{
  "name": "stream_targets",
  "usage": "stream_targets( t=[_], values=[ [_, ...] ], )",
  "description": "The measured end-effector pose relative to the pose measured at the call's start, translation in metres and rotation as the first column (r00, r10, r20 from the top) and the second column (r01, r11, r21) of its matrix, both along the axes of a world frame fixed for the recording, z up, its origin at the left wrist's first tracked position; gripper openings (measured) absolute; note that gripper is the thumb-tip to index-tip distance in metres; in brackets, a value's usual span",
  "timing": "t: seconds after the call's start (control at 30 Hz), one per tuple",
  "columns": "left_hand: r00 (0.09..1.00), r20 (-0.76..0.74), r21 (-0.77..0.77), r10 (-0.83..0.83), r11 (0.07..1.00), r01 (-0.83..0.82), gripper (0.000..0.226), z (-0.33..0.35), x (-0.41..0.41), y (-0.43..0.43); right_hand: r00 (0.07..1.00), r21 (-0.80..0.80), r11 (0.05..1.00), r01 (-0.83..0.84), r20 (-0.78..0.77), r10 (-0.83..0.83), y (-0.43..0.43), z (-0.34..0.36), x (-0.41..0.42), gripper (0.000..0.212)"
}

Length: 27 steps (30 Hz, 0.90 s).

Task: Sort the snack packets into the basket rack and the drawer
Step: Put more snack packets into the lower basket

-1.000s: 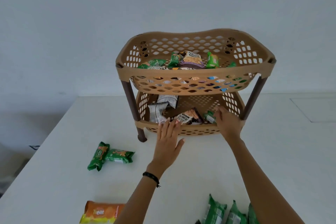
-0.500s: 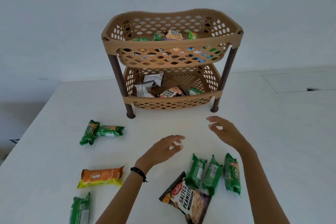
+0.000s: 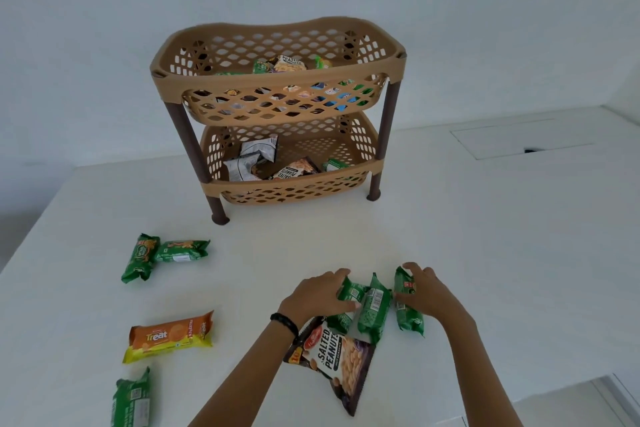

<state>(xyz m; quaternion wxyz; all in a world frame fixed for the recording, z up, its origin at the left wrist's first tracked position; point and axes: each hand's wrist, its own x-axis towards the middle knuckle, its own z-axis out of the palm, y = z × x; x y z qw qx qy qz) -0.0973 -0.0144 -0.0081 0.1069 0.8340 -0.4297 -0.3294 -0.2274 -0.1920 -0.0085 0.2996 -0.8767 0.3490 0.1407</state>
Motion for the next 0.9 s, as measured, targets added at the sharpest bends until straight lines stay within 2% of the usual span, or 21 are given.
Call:
stream_targets(
  t=[0.17,0.4,0.57,0.73,0.9],
  values=[
    [0.998,0.056,-0.009,-0.008,1.000,0.008,0.079,-0.003,-0.009,-0.006,0.999,-0.023,0.999,0.037,0.001,-0.037,0.006,-0.005,-0.004,0.068],
    [0.998,0.051,-0.064,0.038,0.997,-0.035,0.073,-0.007,-0.004,-0.004,0.994,0.070,0.993,0.094,0.044,-0.097,0.000,-0.004,0.000,0.069],
    [0.994,-0.021,-0.124,0.111,0.986,-0.113,0.068,-0.007,0.010,0.001,0.970,0.170,0.977,0.129,0.185,-0.160,-0.006,0.000,0.014,0.058],
    [0.980,-0.084,-0.191,0.181,0.962,-0.195,0.062,0.000,0.032,0.006,0.910,0.140,0.974,0.178,0.353,-0.217,-0.009,0.010,0.034,0.055],
    [0.926,-0.265,-0.301,0.268,0.890,-0.343,0.047,0.015,0.061,0.012,0.839,0.194,0.964,0.183,0.480,-0.256,-0.013,0.021,0.061,0.059]
  ],
)
